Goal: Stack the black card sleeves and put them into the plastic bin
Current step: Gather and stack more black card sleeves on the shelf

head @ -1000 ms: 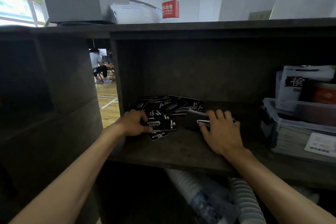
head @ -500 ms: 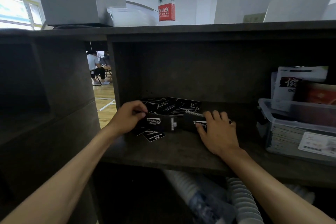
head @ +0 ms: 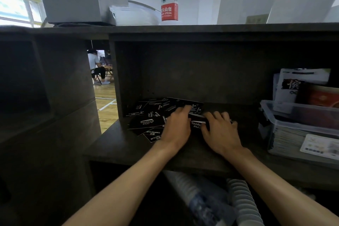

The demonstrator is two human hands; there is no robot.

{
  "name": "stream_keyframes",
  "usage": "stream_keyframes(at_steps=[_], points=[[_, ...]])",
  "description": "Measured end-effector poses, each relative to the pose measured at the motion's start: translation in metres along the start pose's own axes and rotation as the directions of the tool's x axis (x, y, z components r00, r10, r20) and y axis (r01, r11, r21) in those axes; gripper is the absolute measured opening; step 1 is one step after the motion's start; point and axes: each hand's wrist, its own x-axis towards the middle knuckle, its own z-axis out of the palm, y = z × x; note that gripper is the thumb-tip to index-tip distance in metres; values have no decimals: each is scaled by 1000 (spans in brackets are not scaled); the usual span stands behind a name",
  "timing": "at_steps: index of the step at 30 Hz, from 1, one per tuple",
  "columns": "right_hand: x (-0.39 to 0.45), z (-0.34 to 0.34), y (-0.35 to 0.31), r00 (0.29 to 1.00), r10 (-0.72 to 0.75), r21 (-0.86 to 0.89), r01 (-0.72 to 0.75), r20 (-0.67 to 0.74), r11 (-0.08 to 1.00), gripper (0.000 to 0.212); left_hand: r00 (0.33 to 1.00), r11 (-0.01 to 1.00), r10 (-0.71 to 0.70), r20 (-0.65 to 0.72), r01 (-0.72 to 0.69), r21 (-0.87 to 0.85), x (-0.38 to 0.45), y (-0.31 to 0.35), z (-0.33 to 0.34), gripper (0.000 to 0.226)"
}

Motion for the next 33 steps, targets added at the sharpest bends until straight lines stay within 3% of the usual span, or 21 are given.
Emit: stream_keyframes(at_steps=[4, 6, 10, 14, 20, 24, 27, 33], points=[[5, -1, -5, 999, 10, -62, -8, 43, 998, 45, 990, 998, -6, 138, 14, -58, -1, 1, 7, 54], [1, 4, -7, 1000, 15, -93, -15, 5, 996, 46, 994, 998, -6, 110, 12, -59, 0, -9, -1, 49], [-2, 7, -5, 999, 14, -70, -16, -36, 997, 47, 984, 971, -172, 42, 162, 177, 7, -52, -33, 35], [0, 7, -4, 999, 18, -56, -19, -32, 998, 47, 873, 903, -372, 316, 262, 340, 16, -83, -52, 43], [-2, 6, -5, 999, 24, -56, -26, -34, 998, 47, 899, 899, -346, 267, 237, 368, 20, -92, -55, 61], [-3, 6, -5, 999, 24, -47, -26, -36, 999, 48, 968, 982, -173, 182, 155, 109, 19, -88, -61, 25], [-2, 7, -4, 999, 25, -40, -27, -32, 999, 48, 990, 998, 17, 139, -9, -59, 18, -70, -66, 28], [-2, 3, -5, 999, 37, 35, -36, -26, 999, 64, 955, 965, 258, 150, -261, 1, 8, -24, -32, 24]])
